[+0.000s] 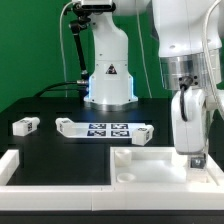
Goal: Assemble square table
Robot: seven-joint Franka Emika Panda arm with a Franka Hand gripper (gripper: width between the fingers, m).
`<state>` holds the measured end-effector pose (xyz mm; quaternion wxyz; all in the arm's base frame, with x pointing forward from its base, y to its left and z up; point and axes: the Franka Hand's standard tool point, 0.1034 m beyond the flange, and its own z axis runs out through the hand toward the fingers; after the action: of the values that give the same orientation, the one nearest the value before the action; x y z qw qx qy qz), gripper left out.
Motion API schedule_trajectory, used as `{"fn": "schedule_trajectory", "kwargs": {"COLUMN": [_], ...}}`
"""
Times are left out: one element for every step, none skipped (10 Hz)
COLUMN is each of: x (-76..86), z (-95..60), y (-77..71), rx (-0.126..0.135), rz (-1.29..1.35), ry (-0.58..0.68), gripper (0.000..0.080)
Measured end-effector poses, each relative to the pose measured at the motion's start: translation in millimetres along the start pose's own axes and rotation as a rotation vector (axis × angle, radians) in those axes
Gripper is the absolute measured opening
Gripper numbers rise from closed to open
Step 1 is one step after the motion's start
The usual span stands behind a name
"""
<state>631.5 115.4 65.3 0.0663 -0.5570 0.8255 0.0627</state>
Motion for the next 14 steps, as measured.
{"fn": "schedule_trajectory", "kwargs": {"x": [0.0,0.0,0.0,-0.2,1.7,5.4,6.6,6.8,6.9,7.0,7.2,7.3,8.2,14.7], "z": [0.0,0.1,0.0,-3.1,-20.9,-39.9,-45.7,-42.0,-40.7,-40.3,-39.8,-39.5,-38.8,-37.7], "y": [0.0,0.0,0.0,-1.5,-4.0,-3.5,-3.4,-3.0,-2.4,-2.3,-2.2,-2.1,-1.7,1.0], "rx": [0.0,0.0,0.0,0.005,0.02,0.032,0.023,0.022,0.02,0.02,0.019,0.019,0.019,0.03], "rz": [0.0,0.0,-0.001,-0.016,-0.054,-0.062,-0.062,-0.063,-0.064,-0.064,-0.064,-0.065,-0.073,-0.133], "ry": [0.0,0.0,0.0,-0.003,-0.015,-0.025,-0.026,-0.023,-0.022,-0.021,-0.021,-0.02,-0.02,-0.019], "gripper": [0.0572,0.0572,0.0626,0.0642,0.0642,0.0648,0.0649,0.0649,0.0649,0.0649,0.0649,0.0649,0.0649,0.0649]}}
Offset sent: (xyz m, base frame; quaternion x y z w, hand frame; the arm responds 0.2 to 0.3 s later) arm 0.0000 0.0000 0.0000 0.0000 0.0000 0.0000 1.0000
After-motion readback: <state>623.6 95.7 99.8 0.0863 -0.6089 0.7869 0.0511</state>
